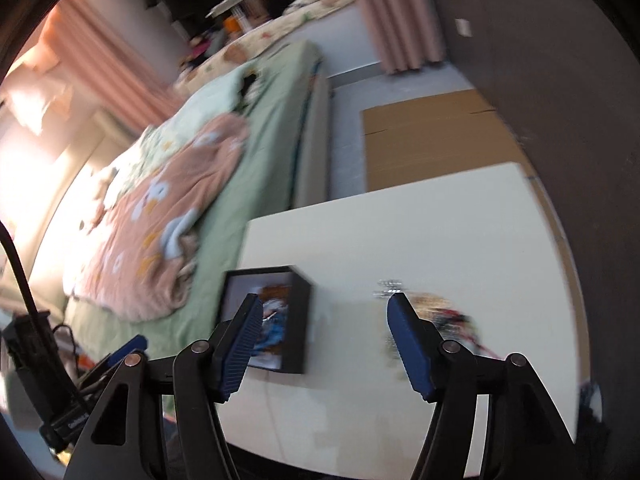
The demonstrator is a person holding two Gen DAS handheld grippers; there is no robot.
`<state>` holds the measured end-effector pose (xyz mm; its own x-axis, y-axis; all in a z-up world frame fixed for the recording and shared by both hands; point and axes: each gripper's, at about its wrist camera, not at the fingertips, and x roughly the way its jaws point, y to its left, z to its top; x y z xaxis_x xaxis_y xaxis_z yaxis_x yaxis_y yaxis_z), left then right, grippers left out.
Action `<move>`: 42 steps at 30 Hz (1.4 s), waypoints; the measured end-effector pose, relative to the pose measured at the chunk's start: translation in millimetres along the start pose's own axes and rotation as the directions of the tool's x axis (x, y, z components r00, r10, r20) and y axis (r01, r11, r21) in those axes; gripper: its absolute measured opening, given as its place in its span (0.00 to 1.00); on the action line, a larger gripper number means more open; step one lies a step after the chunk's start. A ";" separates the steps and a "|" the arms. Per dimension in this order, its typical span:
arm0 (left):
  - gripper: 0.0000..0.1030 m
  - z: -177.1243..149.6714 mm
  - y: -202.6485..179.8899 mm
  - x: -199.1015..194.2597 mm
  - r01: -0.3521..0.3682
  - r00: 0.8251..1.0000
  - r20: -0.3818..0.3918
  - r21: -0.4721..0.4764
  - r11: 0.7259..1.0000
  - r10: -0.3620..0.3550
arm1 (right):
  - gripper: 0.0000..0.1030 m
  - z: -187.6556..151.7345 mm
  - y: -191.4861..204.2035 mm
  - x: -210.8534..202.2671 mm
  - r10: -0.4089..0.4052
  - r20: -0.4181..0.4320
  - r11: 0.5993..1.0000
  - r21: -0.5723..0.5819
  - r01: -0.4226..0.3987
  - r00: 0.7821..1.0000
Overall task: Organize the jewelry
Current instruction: 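Grasp the silver hoop with the right tool and carry it into the box, then grasp the silver chain from the pile with the left tool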
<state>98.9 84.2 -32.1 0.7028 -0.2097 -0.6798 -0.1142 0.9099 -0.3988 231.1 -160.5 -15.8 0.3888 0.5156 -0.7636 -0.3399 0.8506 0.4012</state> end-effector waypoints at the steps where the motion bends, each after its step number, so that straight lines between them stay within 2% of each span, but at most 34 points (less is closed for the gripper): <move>1: 0.66 -1.0 -7.1 2.5 0.008 1.000 -0.003 0.017 1.000 -0.008 | 0.63 -2.8 -13.7 -5.0 -0.006 0.013 1.000 0.029 0.006 1.000; 8: 0.65 -1.6 -48.2 22.5 0.020 0.999 -0.028 0.105 0.994 -0.017 | 0.63 -19.7 -71.8 -10.7 0.005 0.045 0.990 0.141 -0.012 0.999; 16: 0.44 -4.4 -98.6 69.4 0.020 0.995 -0.102 0.214 0.977 0.002 | 0.63 -36.1 -113.8 -1.4 0.034 0.021 0.977 0.212 -0.038 0.999; 20: 0.41 -8.3 -115.8 95.1 0.018 0.991 -0.132 0.254 0.967 0.017 | 0.63 -42.1 -131.2 -4.2 0.031 -0.004 0.968 0.249 -0.029 1.000; 22: 0.31 -11.8 -123.2 109.7 0.018 0.987 -0.157 0.273 0.962 0.026 | 0.63 -43.2 -138.3 -8.9 0.022 -0.004 0.965 0.262 -0.020 1.000; 27: 0.28 -20.4 -136.9 138.4 0.009 0.978 -0.201 0.307 0.952 0.055 | 0.63 -49.3 -158.5 -19.5 0.033 0.000 0.949 0.313 -0.032 0.999; 30: 0.22 -25.1 -142.9 153.2 -0.003 0.974 -0.212 0.339 0.941 0.080 | 0.63 -51.7 -167.7 -24.6 0.033 0.002 0.940 0.339 -0.032 0.999; 36: 0.16 -28.5 -142.2 178.1 -0.027 0.966 -0.230 0.362 0.932 0.117 | 0.63 -52.4 -180.9 -35.4 0.043 0.026 0.928 0.370 -0.050 0.999; 42: 0.15 -33.5 -144.2 201.1 -0.039 0.957 -0.251 0.383 0.923 0.144 | 0.63 -54.2 -184.6 -35.8 0.051 0.021 0.925 0.377 -0.055 0.998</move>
<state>233.2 -101.2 -131.9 0.4800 -0.1593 -0.8627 0.1363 0.9850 -0.1060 233.5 -341.5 -90.0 0.3889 0.5603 -0.7313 -0.0130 0.7970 0.6038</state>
